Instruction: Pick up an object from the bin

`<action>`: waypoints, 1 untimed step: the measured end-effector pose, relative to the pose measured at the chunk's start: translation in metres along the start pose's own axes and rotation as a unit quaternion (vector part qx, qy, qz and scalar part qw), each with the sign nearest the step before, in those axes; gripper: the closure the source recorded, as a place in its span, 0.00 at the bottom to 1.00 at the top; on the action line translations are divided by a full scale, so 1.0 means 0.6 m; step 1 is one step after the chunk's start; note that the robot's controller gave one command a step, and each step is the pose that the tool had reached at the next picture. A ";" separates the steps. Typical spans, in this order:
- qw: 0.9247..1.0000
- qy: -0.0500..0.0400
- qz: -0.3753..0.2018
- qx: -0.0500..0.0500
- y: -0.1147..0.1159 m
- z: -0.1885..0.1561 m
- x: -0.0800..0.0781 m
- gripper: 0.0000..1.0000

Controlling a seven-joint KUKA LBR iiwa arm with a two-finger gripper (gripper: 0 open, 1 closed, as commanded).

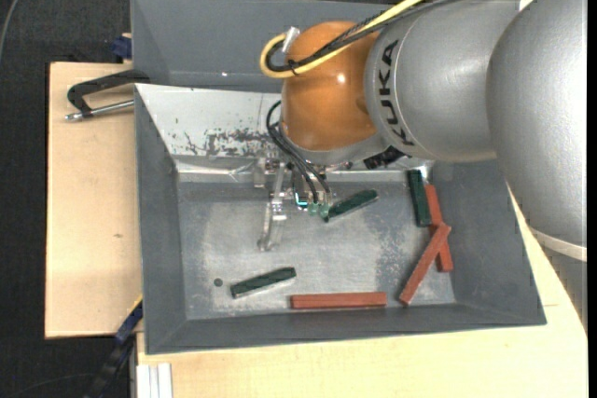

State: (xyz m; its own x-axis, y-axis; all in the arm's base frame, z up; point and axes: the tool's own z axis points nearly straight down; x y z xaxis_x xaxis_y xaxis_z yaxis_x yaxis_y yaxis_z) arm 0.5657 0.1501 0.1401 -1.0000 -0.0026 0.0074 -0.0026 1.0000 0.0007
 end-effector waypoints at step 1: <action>1.000 0.002 -0.029 0.001 -0.013 0.125 0.117 0.00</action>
Offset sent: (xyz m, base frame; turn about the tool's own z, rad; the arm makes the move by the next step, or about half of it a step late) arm -0.0662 -0.0083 -0.0701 -0.0566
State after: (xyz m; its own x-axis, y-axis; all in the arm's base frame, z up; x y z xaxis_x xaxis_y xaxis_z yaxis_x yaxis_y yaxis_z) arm 0.4950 0.1419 0.0658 -0.9981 -0.0606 0.0121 -0.0606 0.9982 -0.0009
